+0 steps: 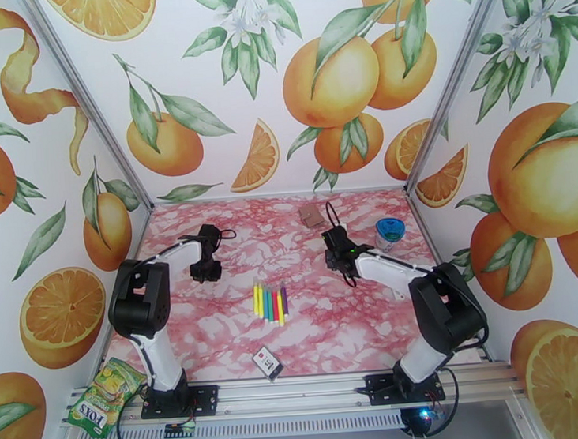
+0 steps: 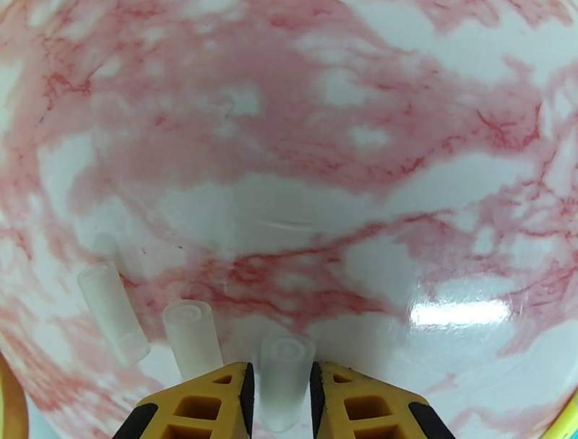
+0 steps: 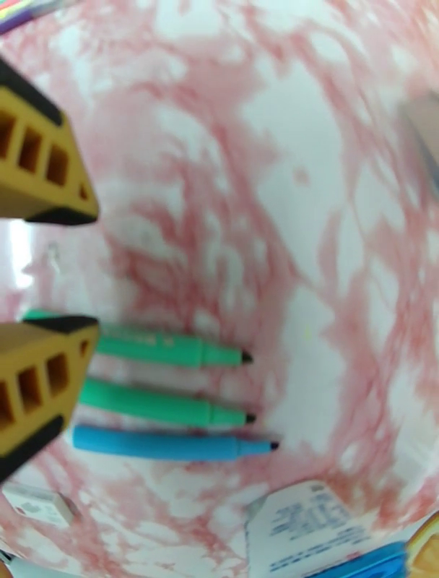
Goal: Open the pen caps
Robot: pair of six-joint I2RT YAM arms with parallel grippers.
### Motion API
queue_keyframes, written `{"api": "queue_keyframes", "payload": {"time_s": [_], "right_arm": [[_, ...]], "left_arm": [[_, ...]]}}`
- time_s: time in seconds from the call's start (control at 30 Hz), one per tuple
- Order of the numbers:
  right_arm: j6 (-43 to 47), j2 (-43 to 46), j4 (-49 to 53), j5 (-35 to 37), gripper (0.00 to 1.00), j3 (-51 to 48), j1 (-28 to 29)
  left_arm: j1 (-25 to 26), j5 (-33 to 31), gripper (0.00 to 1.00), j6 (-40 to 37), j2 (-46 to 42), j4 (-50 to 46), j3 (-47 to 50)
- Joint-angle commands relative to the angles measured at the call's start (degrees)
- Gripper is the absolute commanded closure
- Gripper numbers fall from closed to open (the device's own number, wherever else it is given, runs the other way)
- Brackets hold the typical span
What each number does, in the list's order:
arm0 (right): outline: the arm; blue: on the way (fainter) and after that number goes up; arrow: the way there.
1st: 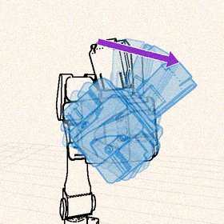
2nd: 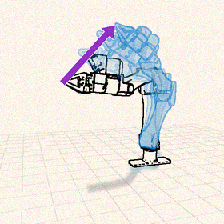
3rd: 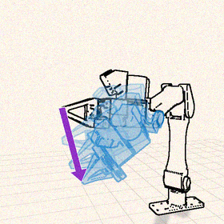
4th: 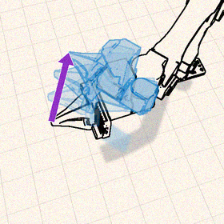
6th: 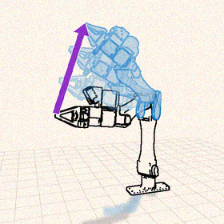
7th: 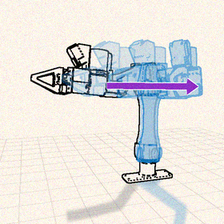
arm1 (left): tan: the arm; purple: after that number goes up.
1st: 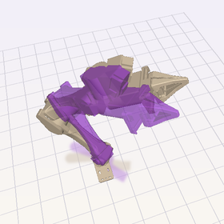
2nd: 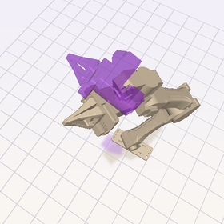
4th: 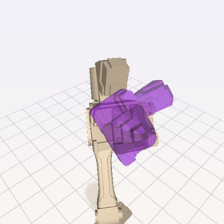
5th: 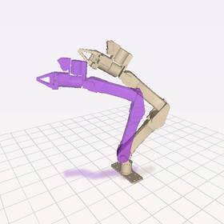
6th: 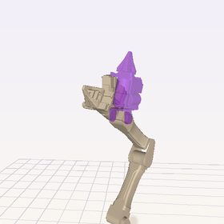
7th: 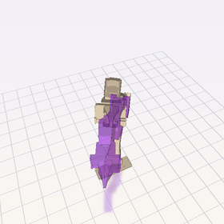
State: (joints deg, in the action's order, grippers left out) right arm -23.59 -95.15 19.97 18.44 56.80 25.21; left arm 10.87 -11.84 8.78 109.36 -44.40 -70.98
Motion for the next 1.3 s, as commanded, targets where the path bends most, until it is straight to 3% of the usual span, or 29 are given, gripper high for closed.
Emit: {"api": "queue_keyframes", "payload": {"time_s": [0.0, 0.13, 0.4, 0.53, 0.73, 0.93, 1.27], "right_arm": [[1.3, 2.6, -0.5, -2.9, 0.58, 0.1, 2.0], [0.8, 3.2, -1.9, -7.6, 0.57, -0.5, 4.2], [0.7, 2.6, -4.0, -13.7, 0.55, -2.2, 10.0], [0.6, 2.0, -5.6, -16.1, 0.54, -3.4, 11.8], [0.7, -0.1, -6.9, -20.2, 0.55, -3.0, 14.6], [-1.6, -2.6, -8.1, -19.3, 0.55, -1.9, 18.4], [-3.9, -6.0, -7.7, -19.0, 0.55, -0.5, 21.0]], "left_arm": [[-0.3, 0.6, 0.72, -0.3, -3.5, -1.5, -1.0], [-0.3, 2.8, 0.68, -0.3, -7.4, -0.3, -0.4], [-0.3, 11.7, 0.36, -1.5, -16.7, 6.8, 4.1], [-0.3, 15.0, 0.20, -0.4, -22.3, 15.1, 9.5], [-0.3, 20.5, 0.18, 0.6, -25.6, 21.0, 13.2], [-0.3, 25.3, 0.17, 0.8, -27.5, 25.7, 15.7], [-0.2, 25.8, 0.14, 0.8, -30.6, 30.9, 19.7]]}}
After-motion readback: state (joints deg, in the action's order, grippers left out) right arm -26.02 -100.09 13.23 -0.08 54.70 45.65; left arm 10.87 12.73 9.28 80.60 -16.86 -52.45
